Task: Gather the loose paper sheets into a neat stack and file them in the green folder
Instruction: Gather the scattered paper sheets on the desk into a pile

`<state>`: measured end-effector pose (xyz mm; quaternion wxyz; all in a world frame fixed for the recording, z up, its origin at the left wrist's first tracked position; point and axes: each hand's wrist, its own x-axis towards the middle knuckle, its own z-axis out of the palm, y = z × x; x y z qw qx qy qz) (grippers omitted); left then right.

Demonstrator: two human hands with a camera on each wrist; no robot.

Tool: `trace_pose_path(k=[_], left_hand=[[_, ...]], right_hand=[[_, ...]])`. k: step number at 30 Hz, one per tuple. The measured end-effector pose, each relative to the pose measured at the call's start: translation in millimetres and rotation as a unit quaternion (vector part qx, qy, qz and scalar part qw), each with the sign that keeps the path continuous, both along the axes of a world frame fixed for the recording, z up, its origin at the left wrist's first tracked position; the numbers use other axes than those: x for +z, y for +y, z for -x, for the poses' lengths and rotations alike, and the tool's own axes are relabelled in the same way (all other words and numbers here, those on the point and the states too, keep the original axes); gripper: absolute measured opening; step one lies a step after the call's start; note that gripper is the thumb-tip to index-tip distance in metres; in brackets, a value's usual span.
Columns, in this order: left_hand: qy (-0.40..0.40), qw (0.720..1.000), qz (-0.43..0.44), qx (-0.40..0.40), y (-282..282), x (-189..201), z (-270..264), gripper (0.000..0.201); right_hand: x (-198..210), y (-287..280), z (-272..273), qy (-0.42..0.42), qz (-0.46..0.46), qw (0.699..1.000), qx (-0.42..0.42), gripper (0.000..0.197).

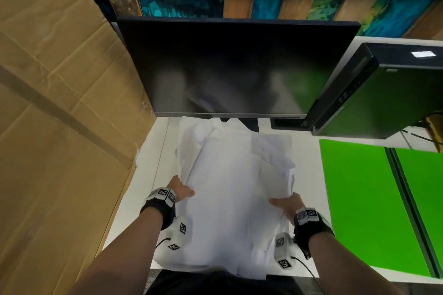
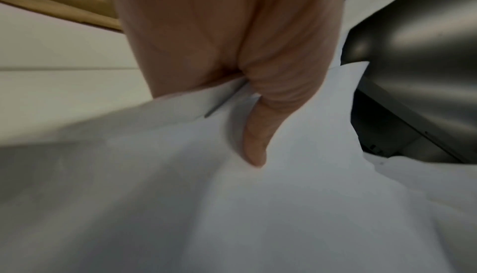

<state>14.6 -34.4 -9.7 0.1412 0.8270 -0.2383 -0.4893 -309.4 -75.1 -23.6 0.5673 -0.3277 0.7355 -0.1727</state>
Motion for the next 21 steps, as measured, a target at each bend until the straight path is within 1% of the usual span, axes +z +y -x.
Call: trace_pose_path(k=[3, 4, 6, 7, 8, 9, 10, 11, 13, 14, 15, 16, 19, 20, 21], left_hand=[[0.007, 1.0, -0.019, 0.013, 10, -2, -7, 0.092], [0.02, 0.999, -0.022, 0.027, 13, -4, -11, 0.095], [0.054, 0.997, -0.016, 0.052, 19, -11, -21, 0.1], [0.074, 0.995, -0.011, 0.058, 21, -21, -28, 0.108], [0.101, 0.993, -0.001, 0.065, 20, -41, -38, 0.117], [0.12, 0.991, 0.008, 0.061, 21, -45, -41, 0.119], [0.139, 0.988, 0.02, 0.062, 18, -54, -46, 0.115], [0.15, 0.986, 0.034, 0.056, 14, -45, -43, 0.108], [0.142, 0.988, 0.055, 0.021, 10, -1, -24, 0.09], [0.133, 0.989, 0.068, 0.001, 8, 9, -18, 0.088], [0.126, 0.989, 0.075, -0.01, 6, 11, -17, 0.089], [0.126, 0.989, 0.082, -0.018, 7, 21, -12, 0.091], [0.162, 0.983, 0.08, -0.008, 12, 27, -21, 0.088], [0.176, 0.982, 0.075, -0.008, 13, 27, -25, 0.09], [0.183, 0.981, 0.069, -0.007, 16, 24, -30, 0.097]], right_hand=[[2, 11, 7, -0.074, 0.01, 0.997, -0.031, 0.056], [4, 14, 10, -0.11, 0.014, 0.993, -0.04, 0.061], [10, 16, 15, -0.183, 0.016, 0.982, -0.051, 0.08], [14, 18, 16, -0.215, 0.015, 0.975, -0.052, 0.088], [16, 18, 16, -0.239, 0.013, 0.97, -0.048, 0.093], [18, 18, 14, -0.253, 0.004, 0.966, -0.042, 0.096], [22, 18, 10, -0.257, -0.004, 0.966, -0.03, 0.097], [25, 17, 5, -0.247, -0.013, 0.969, -0.017, 0.098], [28, 13, -7, -0.209, -0.011, 0.978, 0.006, 0.097], [30, 12, -12, -0.192, -0.002, 0.981, 0.012, 0.096], [31, 11, -14, -0.182, 0.013, 0.983, 0.011, 0.097], [32, 10, -14, -0.178, 0.028, 0.984, 0.01, 0.098], [39, 14, -5, -0.192, 0.053, 0.98, -0.013, 0.094], [42, 15, 0, -0.199, 0.057, 0.978, -0.02, 0.093], [43, 17, 3, -0.207, 0.053, 0.977, -0.018, 0.094]])
